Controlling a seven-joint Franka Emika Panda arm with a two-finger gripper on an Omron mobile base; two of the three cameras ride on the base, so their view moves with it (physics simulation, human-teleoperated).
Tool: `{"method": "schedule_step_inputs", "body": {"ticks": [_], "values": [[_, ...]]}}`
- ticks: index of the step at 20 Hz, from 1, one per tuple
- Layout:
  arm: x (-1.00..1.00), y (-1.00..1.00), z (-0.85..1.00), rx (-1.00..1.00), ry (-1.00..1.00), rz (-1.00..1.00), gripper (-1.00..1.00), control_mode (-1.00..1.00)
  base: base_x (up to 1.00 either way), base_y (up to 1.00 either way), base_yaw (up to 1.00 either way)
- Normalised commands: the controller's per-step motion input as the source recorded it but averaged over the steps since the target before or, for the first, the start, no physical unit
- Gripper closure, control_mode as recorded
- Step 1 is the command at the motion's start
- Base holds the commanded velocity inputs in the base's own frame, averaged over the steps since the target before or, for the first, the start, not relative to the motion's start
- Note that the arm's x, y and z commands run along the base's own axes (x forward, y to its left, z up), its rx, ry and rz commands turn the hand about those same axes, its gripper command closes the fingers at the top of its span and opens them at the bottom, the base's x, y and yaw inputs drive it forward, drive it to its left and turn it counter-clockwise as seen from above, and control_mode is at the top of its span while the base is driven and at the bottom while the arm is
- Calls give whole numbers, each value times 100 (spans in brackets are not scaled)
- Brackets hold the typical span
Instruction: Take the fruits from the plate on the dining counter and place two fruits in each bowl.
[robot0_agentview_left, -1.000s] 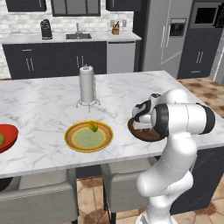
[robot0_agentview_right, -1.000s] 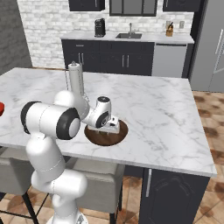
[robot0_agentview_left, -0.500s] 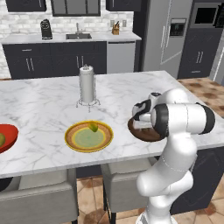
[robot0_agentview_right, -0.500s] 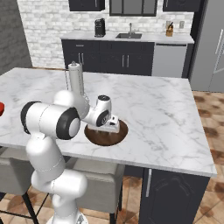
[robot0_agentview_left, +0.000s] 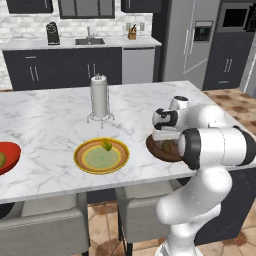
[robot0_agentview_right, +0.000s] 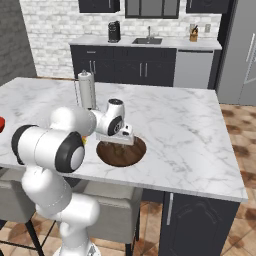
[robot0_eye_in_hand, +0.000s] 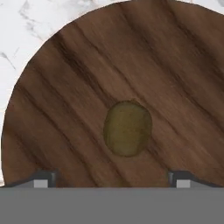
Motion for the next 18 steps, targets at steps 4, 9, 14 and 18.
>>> {"method": "schedule_step_inputs", "body": {"ticks": [4,9,14,18], "values": [[-15,98,10,0,-7,0,-100,-100,0,0,0],[2,100,1,0,-8,1,-100,-100,0,0,0],[31,100,5,0,-3,1,-100,-100,0,0,0],[66,100,0,0,-2,0,-100,-100,0,0,0]]}}
